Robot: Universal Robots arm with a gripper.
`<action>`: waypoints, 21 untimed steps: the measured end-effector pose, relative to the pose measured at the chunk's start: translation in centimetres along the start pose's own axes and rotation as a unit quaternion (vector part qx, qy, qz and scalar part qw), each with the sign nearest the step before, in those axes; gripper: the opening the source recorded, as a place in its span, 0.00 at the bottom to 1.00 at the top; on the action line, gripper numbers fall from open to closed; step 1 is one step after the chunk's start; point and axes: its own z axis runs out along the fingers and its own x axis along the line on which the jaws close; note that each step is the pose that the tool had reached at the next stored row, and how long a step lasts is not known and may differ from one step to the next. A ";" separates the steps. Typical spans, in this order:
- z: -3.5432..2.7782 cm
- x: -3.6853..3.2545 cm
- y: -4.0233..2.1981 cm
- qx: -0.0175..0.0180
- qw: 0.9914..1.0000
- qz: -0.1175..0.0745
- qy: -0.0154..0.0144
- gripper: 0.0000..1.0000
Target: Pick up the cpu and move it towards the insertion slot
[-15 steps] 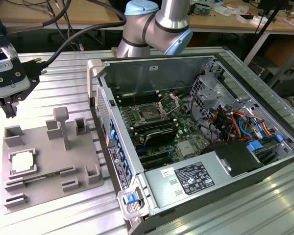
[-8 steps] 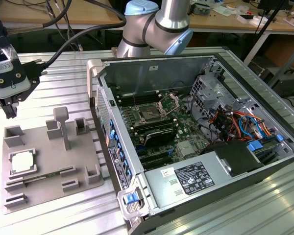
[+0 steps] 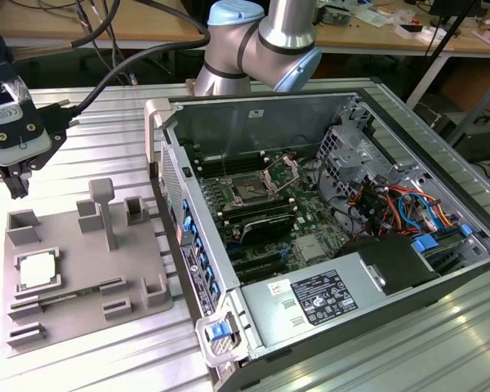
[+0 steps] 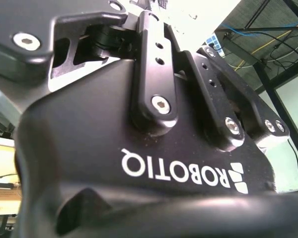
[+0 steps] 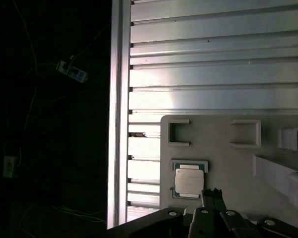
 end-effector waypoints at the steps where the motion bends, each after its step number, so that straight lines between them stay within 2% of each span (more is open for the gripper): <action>1: 0.04 0.00 0.00 0.000 1.000 0.000 0.000 0.11; 21: 0.40 0.00 -0.02 0.000 1.000 0.000 0.000 0.11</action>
